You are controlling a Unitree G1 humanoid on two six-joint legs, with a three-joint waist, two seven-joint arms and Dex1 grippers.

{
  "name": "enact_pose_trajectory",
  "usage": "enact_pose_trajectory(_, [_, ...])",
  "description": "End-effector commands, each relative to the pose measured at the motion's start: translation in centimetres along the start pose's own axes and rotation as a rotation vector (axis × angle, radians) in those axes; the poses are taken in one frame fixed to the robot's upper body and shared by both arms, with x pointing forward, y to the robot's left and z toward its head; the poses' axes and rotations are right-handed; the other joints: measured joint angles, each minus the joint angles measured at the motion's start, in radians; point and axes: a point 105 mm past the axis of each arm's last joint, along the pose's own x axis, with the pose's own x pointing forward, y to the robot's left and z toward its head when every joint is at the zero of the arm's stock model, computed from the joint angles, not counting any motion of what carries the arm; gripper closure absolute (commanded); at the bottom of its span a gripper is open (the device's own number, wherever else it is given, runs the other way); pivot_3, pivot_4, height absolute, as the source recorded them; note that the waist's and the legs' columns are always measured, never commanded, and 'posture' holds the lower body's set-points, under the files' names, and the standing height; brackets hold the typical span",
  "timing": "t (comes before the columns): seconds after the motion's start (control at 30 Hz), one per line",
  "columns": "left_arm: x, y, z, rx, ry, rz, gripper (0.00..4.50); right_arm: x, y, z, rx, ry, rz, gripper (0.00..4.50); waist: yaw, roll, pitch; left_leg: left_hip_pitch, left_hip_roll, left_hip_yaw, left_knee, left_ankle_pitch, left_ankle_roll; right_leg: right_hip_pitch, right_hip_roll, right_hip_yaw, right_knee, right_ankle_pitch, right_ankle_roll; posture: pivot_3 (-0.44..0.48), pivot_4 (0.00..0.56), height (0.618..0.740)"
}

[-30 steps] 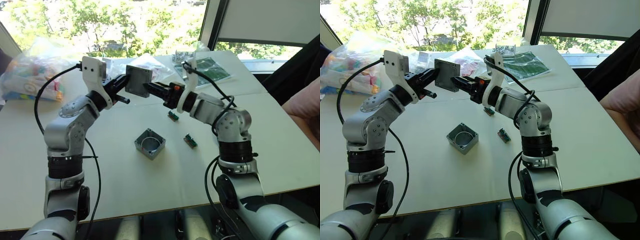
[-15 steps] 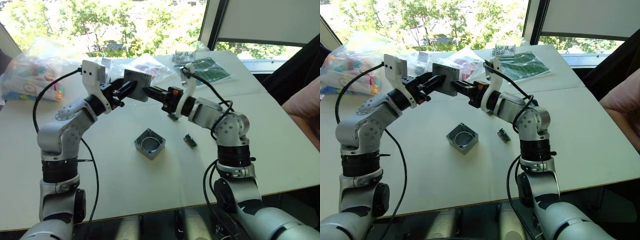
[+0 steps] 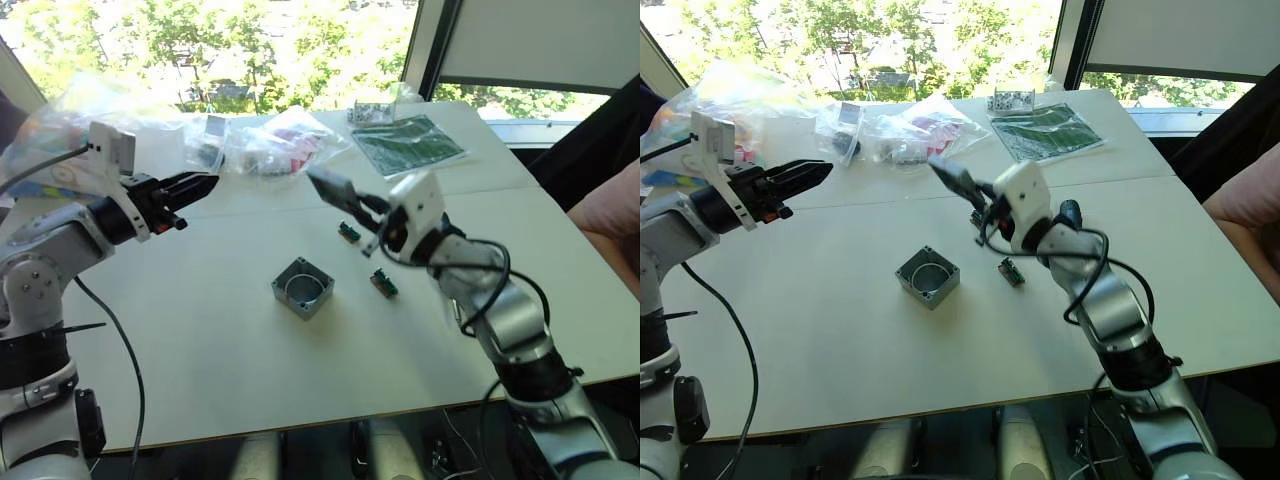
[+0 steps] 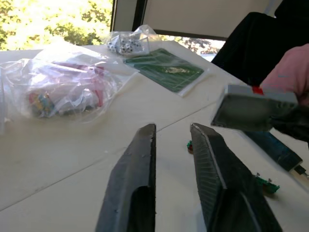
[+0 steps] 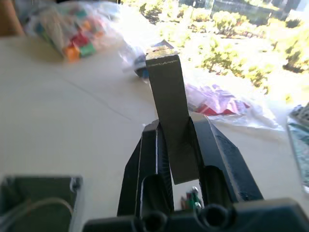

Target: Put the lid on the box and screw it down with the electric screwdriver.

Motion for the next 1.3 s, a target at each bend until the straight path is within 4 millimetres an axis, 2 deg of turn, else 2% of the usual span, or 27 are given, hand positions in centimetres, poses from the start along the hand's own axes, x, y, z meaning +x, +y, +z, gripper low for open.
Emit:
enact_pose_trajectory(0.03, [0.5,-0.4,0.5,0.026,0.009,-0.044,4.46,-0.8,1.6,2.7,-0.313,-0.141,0.022,4.37,-0.006,0.0,0.0,0.001,0.0,0.0,0.0,0.0,0.0,0.0,0.0,0.0,0.001,0.0,0.0,0.0,0.15,0.74])
enact_pose_trajectory(0.07, [0.9,-0.6,0.2,0.03,0.028,-0.061,4.46,-1.0,2.7,2.5,-0.44,-0.145,0.057,4.37,-0.009,0.0,0.0,0.001,0.0,0.0,0.0,0.0,0.0,0.0,0.0,0.0,0.001,-0.001,-0.001,0.0,0.15,0.74])
enact_pose_trajectory(0.17, [2.0,-1.1,-0.5,0.044,0.078,-0.103,4.46,-1.3,4.8,1.8,-0.668,-0.165,0.115,4.37,-0.009,-0.001,0.0,0.001,0.001,0.0,0.0,0.0,-0.001,0.0,0.001,0.0,0.002,-0.001,-0.002,0.0,0.15,0.74])
enact_pose_trajectory(0.27, [3.1,-2.1,-1.5,0.075,0.153,-0.176,4.46,-1.0,6.5,1.1,-0.809,-0.167,0.141,4.37,-0.007,-0.001,0.0,0.001,0.0,0.0,0.0,0.0,-0.001,0.0,0.001,0.0,0.001,-0.001,-0.003,0.0,0.15,0.74])
enact_pose_trajectory(0.5, [4.1,-4.1,-3.6,0.184,0.291,-0.336,4.46,-0.4,7.3,0.3,-0.855,-0.138,0.124,4.37,-0.006,-0.001,0.0,0.0,0.0,0.0,0.0,0.0,-0.001,0.0,0.0,0.001,0.001,0.0,-0.005,0.0,0.15,0.74])
enact_pose_trajectory(0.83, [4.5,-4.2,-6.9,0.275,0.407,-0.397,4.46,-0.4,7.8,-1.0,-0.901,-0.128,0.159,4.37,0.006,-0.001,0.0,0.0,0.0,0.0,0.0,0.0,-0.001,0.0,0.0,0.001,0.001,0.0,-0.005,0.0,0.15,0.74])
enact_pose_trajectory(1.13, [4.6,-4.6,-8.3,0.303,0.435,-0.421,4.46,-0.2,7.6,-1.9,-0.923,-0.113,0.174,4.37,0.007,-0.001,0.0,0.0,0.0,0.0,0.0,0.0,-0.001,0.001,0.0,0.001,0.001,0.0,-0.005,0.0,0.15,0.74])
enact_pose_trajectory(1.3, [4.7,-4.9,-8.7,0.306,0.44,-0.433,4.46,-0.7,8.8,-2.4,-0.95,-0.126,0.226,4.37,0.007,-0.001,0.0,0.001,0.0,0.0,0.0,0.0,-0.001,0.001,0.001,0.001,0.001,0.0,-0.005,0.0,0.15,0.74])
